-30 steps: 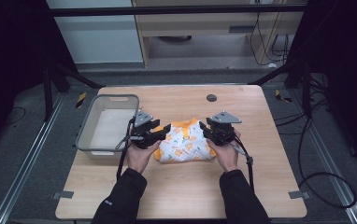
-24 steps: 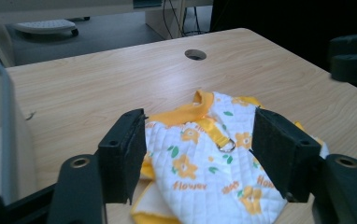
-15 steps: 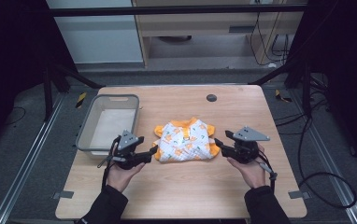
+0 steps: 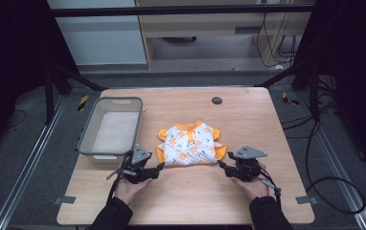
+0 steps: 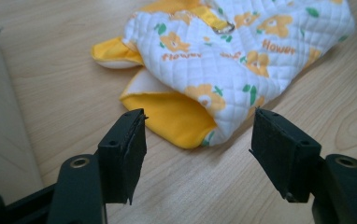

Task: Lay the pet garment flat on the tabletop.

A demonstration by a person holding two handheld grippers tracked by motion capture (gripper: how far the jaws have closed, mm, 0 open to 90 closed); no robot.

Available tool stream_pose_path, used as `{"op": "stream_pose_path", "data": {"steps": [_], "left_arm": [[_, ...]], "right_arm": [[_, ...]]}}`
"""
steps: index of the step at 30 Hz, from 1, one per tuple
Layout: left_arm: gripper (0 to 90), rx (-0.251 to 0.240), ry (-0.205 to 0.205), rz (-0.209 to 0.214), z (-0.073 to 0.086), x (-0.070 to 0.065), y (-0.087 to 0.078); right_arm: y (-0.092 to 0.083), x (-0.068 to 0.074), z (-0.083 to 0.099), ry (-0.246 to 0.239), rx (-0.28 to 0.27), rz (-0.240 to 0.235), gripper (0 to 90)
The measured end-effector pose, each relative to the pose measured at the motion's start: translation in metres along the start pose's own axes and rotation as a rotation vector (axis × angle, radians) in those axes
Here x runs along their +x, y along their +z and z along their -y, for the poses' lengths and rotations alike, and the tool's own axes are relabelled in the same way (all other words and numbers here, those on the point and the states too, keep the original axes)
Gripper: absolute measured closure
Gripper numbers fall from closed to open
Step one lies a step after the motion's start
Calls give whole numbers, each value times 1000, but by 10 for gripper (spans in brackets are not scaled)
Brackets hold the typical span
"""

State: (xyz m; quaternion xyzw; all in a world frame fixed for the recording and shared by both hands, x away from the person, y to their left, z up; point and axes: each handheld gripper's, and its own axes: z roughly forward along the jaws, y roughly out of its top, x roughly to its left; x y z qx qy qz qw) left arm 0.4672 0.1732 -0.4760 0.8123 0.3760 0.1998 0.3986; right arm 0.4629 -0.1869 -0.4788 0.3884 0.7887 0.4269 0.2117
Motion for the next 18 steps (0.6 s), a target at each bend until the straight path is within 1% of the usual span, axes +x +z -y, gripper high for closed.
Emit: {"op": "stream_pose_path", "data": {"steps": [2,4,7,9,10,11,12,13,14,15,17,18], "left_arm": [[367,32,17,-13,1,-3,8],[394,43,16,-10,1,-5,13],[440,55,46,-14,1,-10,18],[469,63,38,3,2,-11,21],[495,67,39,11,2,-12,22],[544,77,34,20,2,-13,24],[582,77,34,20,2,-13,24],[618,89,30,24,2,-14,26],[654,89,30,24,2,-14,26],[654,97,33,25,2,-13,27],[762,109,11,59,2,-12,28],[835,130,4,75,2,-12,29]], "right_arm": [[7,2,1,-5,13,-7,476],[13,4,2,-18,29,-11,487],[23,7,3,-32,49,-22,520],[28,8,4,-48,59,-27,542],[30,9,4,-43,62,-30,563],[32,10,3,-53,67,-23,600],[32,10,3,-53,67,-23,600],[34,10,3,-54,82,-21,662],[34,10,3,-54,82,-21,662],[34,10,3,-60,87,-22,678],[35,10,4,-74,108,-16,731],[35,12,4,-83,113,-9,775]]}}
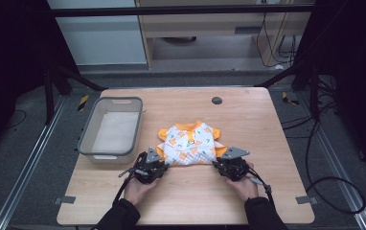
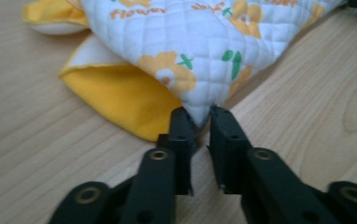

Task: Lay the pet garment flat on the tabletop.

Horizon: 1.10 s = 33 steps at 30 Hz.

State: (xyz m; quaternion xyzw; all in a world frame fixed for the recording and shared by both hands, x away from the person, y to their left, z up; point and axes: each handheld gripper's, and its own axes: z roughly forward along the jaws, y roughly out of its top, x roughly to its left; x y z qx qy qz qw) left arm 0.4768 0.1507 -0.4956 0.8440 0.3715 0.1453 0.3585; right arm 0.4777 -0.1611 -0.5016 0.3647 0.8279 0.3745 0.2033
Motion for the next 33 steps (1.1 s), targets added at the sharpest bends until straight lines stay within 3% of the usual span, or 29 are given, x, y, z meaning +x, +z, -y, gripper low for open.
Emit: {"op": "stream_pose_path", "data": {"steps": [6,11,14,19,23,27,29,30,33], "left_arm": [[883,1,10,19,-2,-4,-3],[889,-53,12,37,-9,-6,-21],[890,-88,4,57,-10,-10,-37],[890,-133,24,92,-8,-21,-71],[889,-145,31,97,-11,-23,-84],[888,-140,-13,63,-24,-11,-73],[884,-126,-42,32,-30,-3,-59],[884,-122,-56,18,-31,1,-52],[879,-93,-110,1,-33,12,-29]], "right_arm": [[-4,1,-3,3,-3,-25,830],[-17,4,-9,0,-31,-55,836],[-32,8,-12,-4,-47,-82,837],[-64,17,-13,-11,-102,-146,840],[-87,21,-20,16,-145,-196,845],[-79,17,-28,55,-122,-184,845],[-54,8,-34,86,-71,-136,845],[-54,8,-34,86,-71,-136,845],[-25,-1,-34,130,-31,-97,845]]}}
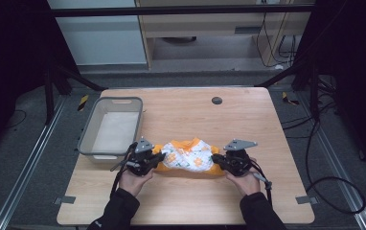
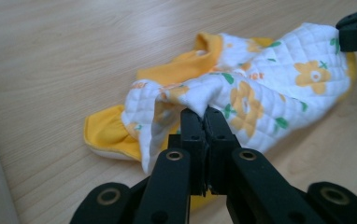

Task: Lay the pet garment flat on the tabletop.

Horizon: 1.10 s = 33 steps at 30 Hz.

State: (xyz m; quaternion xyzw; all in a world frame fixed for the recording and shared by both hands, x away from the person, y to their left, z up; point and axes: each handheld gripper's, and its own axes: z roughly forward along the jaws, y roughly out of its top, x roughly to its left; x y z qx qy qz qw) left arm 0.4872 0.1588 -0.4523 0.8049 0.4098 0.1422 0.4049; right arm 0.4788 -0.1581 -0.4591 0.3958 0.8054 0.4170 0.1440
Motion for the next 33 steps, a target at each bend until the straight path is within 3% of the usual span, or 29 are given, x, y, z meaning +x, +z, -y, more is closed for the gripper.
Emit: {"op": "stream_pose_path", "data": {"steps": [3,5,6,7,10,12,15,18,22,24,29,33], "left_arm": [[855,8,-14,-19,4,6,15],[835,5,-25,-19,5,9,19],[773,2,-20,-34,6,9,18],[664,-14,0,-42,6,9,13],[561,-49,20,-29,8,10,1],[452,-80,52,-41,9,10,-12],[411,-119,65,-30,16,11,-31],[386,-119,70,-25,27,11,-44],[381,-66,92,-29,46,10,-46],[379,-45,89,-24,53,10,-43],[430,23,127,-21,62,4,-29],[474,31,145,-39,60,2,-23]], "right_arm": [[24,-9,4,25,40,43,840],[26,-9,5,30,45,45,837],[28,-8,6,28,48,53,830],[26,-6,5,4,41,68,808],[20,-4,4,-18,23,74,769],[4,-2,3,-44,-45,76,678],[-6,-1,4,-53,-75,72,639],[-26,0,13,-71,-98,64,584],[-33,0,25,-76,-78,53,540],[-34,0,33,-76,-60,49,522],[-29,-3,47,-63,-11,45,517],[-23,-2,51,-60,3,26,518]]}}
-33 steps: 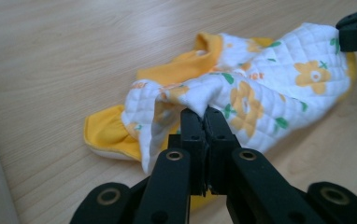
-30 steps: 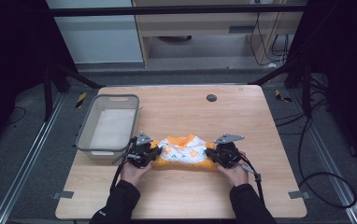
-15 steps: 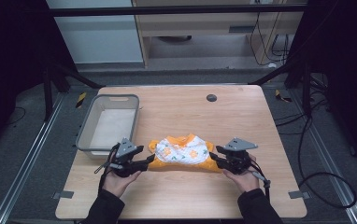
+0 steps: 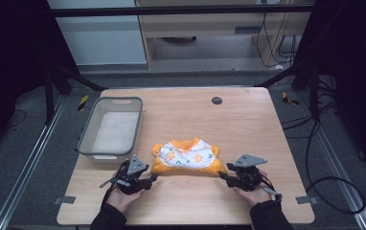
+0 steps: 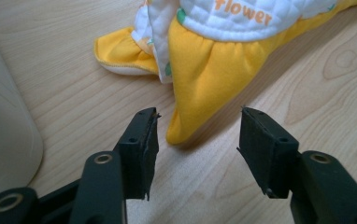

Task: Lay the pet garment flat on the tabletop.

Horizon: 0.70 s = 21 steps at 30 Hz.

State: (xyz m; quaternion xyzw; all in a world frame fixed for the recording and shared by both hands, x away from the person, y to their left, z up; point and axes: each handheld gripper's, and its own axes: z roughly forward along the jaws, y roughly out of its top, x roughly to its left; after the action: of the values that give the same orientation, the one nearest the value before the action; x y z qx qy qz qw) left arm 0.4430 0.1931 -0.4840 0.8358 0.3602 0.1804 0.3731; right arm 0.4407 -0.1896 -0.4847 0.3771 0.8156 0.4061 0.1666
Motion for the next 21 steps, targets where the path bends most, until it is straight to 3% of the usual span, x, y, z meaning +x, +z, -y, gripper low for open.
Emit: {"op": "stream_pose_path", "data": {"steps": [4,7,12,14,16,21], "left_arm": [[553,16,13,-31,-2,3,6],[631,30,24,-27,-3,3,10],[775,58,26,-1,-4,4,14],[846,71,15,17,-3,4,15],[865,73,11,30,-5,3,13],[875,30,-3,67,-10,2,-2]], "right_arm": [[7,3,4,-5,35,-9,520],[9,4,4,-22,48,-6,538],[16,2,3,-34,73,8,659],[17,3,2,-36,79,17,747],[15,3,0,-32,87,12,846],[2,5,-7,-26,54,-22,877]]}}
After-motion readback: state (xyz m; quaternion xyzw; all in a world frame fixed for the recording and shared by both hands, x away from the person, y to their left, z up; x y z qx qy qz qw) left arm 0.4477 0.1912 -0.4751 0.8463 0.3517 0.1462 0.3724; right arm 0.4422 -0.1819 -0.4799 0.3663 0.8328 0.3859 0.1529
